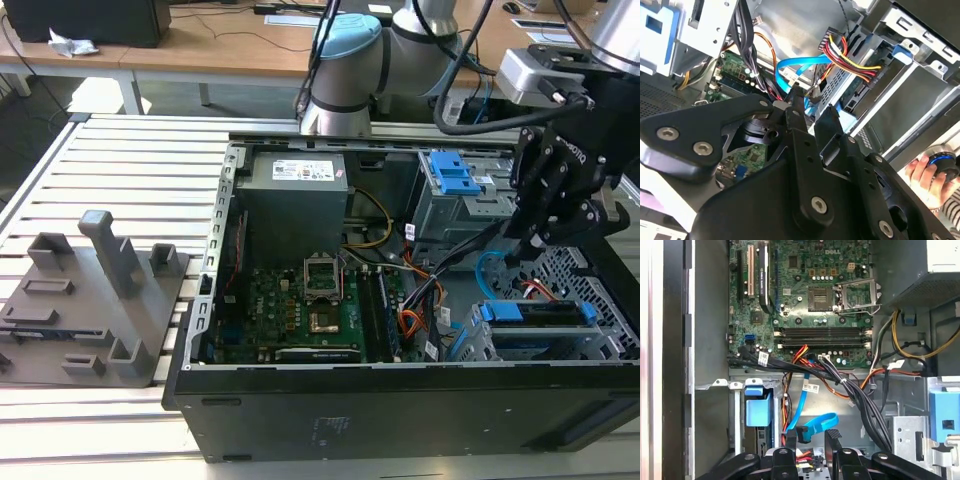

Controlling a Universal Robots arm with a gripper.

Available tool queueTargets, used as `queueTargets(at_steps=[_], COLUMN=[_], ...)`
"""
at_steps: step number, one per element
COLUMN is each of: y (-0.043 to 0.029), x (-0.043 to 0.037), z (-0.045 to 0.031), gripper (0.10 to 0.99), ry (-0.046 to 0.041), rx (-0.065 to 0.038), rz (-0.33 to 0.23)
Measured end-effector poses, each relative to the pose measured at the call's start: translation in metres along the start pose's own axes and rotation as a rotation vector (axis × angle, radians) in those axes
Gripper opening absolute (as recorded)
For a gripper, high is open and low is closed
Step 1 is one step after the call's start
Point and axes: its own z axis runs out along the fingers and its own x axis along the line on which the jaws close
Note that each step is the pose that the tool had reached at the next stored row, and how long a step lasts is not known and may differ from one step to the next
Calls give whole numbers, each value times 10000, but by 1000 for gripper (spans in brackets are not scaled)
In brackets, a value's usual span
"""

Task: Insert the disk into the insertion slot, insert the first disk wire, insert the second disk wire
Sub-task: 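Insert the second disk wire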

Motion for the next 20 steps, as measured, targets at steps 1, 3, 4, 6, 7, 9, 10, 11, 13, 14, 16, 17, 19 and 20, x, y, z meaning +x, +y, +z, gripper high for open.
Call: queueTargets(at_steps=[1,3,4,6,7,9,10,11,13,14,16,17,19,20], y=[6,8,8,8,8,15,22,31,60,70,71,71,71,71], x=[0,-1,-1,-2,-2,-1,-1,-2,-1,-1,-4,-4,-4,-4], z=[9,30,35,51,55,57,58,59,65,78,119,124,130,131], gripper=[361,361,361,361,361,361,361,361,361,361,361,361,361,361], ry=[7,29,37,72,107,251,337,420,580,580,593,640,693,699], rx=[3,17,22,42,51,48,42,36,23,24,35,37,37,38], rz=[-100,-538,-707,-1358,-1682,-1933,-1966,-1984,-2015,-2032,-2237,-2358,-2467,-2468])
